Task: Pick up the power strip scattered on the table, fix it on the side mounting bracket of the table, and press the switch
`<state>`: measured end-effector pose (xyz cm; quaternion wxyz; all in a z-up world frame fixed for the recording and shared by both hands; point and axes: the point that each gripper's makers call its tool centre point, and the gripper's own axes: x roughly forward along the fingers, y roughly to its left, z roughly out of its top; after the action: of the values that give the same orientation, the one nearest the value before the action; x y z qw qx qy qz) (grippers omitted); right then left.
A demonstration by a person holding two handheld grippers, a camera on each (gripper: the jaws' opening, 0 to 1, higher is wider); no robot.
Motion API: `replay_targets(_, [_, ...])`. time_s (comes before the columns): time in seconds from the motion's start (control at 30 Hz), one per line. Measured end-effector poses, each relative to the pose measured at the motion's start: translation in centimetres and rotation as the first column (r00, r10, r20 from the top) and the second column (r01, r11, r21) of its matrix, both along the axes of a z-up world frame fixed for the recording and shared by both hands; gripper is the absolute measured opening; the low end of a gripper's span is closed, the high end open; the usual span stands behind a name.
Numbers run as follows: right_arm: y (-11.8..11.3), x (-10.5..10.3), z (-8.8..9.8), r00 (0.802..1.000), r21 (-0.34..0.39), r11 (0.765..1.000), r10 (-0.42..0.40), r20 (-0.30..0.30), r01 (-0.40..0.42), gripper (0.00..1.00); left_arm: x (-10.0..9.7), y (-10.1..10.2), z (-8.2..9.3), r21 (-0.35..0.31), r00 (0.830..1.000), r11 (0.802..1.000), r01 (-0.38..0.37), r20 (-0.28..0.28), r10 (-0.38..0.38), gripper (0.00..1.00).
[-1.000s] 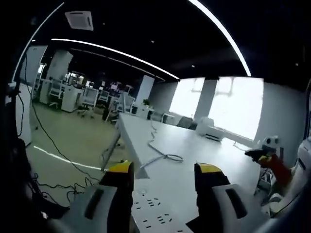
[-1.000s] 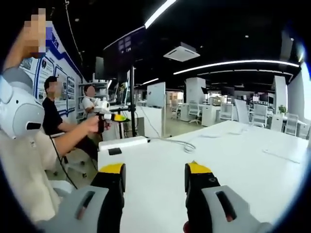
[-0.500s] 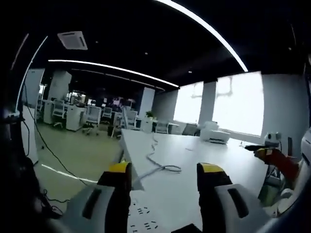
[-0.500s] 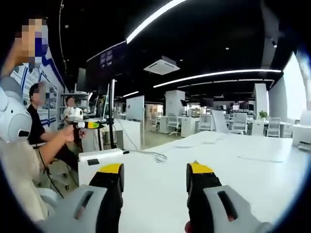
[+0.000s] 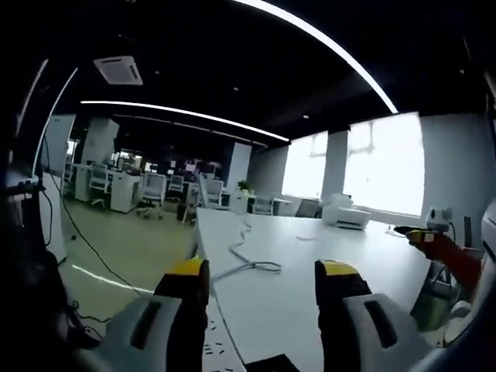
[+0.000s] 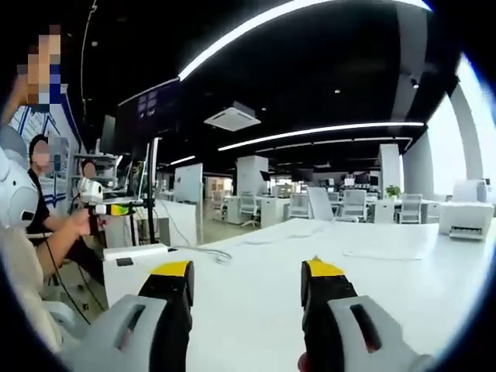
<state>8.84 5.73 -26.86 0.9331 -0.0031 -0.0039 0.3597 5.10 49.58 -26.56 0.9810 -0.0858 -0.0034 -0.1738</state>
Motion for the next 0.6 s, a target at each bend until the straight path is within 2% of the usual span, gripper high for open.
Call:
replay_targets(0.17, [-1.6, 0.1, 0.2, 0.999, 0.01, 0.999, -0.039, 0.013, 0.039, 0.52, -1.0, -2.0, 0.8, 0.018, 1.0, 1.0, 0.002, 0.03, -0.003, 0.6])
replay_targets(0.37, [-3.1, 0.0, 0.0, 0.997, 0.014, 0.997, -0.075, 0.013, 0.075, 0.53, -1.9, -4.4, 0.9, 0.02, 0.999, 0.999, 0.025, 0.04, -0.026, 0.6])
replay_targets(0.6, [-4.6, 0.0, -0.9, 0.995, 0.017, 0.995, -0.103, 0.006, 0.102, 0.53, -2.1, -6.2, -0.4, 0.028, 0.999, 0.999, 0.03, 0.022, -0.031, 0.6])
